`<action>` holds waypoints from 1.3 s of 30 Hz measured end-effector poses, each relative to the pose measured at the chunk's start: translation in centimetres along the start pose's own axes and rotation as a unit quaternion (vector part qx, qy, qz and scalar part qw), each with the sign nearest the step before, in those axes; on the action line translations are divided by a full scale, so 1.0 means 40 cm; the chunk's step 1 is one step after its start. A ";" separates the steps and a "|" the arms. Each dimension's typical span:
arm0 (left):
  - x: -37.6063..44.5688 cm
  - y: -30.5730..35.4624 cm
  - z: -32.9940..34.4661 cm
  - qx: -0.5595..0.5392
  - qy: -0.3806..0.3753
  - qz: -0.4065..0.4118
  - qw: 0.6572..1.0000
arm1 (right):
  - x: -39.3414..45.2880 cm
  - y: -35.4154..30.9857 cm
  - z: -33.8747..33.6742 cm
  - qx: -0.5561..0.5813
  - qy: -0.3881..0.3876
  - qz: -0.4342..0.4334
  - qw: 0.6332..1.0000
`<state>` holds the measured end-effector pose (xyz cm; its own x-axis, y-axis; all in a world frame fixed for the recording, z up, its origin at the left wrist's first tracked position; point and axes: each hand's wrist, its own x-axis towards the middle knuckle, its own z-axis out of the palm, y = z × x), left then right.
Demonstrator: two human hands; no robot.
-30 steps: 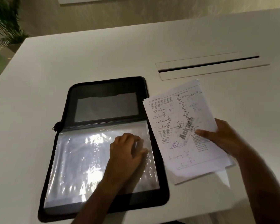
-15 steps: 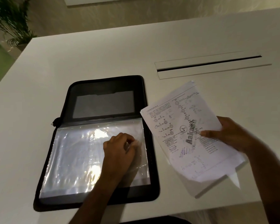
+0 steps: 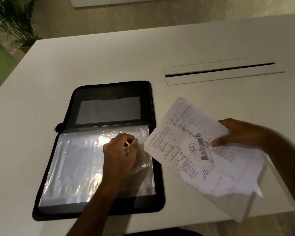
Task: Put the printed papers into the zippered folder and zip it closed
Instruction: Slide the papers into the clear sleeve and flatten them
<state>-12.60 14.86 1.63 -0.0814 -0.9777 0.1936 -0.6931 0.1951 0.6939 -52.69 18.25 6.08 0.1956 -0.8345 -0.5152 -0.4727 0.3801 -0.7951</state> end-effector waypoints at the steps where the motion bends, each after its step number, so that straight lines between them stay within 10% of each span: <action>1: 0.004 0.003 -0.001 0.002 0.001 0.005 1.000 | 0.008 -0.008 0.000 -0.007 -0.008 0.001 1.000; 11: 0.020 0.000 0.002 0.005 -0.033 0.036 0.999 | 0.098 -0.148 0.020 -0.104 -0.093 -0.009 0.990; 17: 0.012 -0.014 0.006 -0.015 -0.048 0.019 0.999 | 0.158 -0.194 0.062 -0.329 -0.064 -0.022 0.942; 27: 0.018 -0.032 0.013 -0.046 -0.045 -0.023 0.998 | 0.137 -0.176 0.182 -0.326 0.016 -0.127 0.937; 39: 0.029 -0.011 0.000 -0.086 -0.025 -0.010 0.996 | 0.166 -0.152 0.250 -0.542 0.155 -0.336 0.754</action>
<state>-12.40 13.63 1.56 -0.1068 -0.9833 0.1471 -0.5632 0.1817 0.8061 -39.94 14.40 4.30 0.5736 -0.8102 0.1206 -0.8139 -0.5804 -0.0274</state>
